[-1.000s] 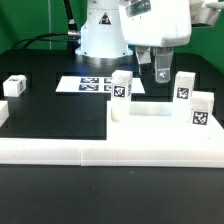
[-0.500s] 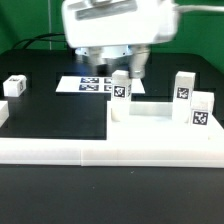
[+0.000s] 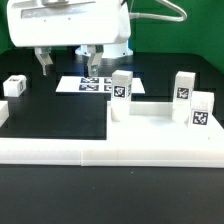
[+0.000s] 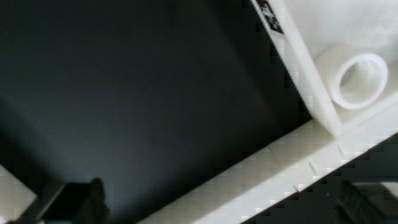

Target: Assemble square table

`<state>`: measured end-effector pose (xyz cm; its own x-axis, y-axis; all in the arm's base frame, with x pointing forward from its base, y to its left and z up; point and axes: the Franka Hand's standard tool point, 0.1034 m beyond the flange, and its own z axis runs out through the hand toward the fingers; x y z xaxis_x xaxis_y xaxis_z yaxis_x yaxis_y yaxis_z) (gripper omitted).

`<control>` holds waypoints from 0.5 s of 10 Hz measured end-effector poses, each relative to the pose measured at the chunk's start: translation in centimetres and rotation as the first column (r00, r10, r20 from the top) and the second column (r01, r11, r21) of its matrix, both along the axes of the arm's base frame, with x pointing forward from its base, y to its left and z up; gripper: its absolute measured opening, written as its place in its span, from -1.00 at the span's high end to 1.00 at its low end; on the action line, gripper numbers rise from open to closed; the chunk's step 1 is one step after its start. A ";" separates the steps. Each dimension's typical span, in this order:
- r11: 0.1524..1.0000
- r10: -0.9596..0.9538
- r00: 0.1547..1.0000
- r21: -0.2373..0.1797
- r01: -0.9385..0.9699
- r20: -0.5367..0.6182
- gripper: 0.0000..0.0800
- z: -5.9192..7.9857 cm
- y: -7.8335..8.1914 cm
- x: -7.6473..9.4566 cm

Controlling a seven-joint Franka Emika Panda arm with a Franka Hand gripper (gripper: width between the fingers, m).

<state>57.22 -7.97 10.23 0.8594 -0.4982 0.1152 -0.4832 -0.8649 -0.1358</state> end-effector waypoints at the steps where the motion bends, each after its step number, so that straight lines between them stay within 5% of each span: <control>1: 0.997 0.070 0.998 -0.015 -0.070 0.002 -0.62 0.0 -0.1 0.0; 3: 0.979 0.203 0.979 -0.037 -0.203 0.000 -0.62 -0.1 -0.6 -0.4; 5: 0.940 0.339 0.938 -0.013 -0.340 -0.069 -0.62 -1.1 -3.5 -4.3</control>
Offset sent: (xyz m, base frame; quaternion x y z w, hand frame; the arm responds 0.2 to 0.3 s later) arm -0.0552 -0.0326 -0.0103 0.0089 -0.0922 -0.2043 0.9745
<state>52.97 -11.44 9.14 0.9829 -0.1733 0.0625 -0.1673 -0.9817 -0.0911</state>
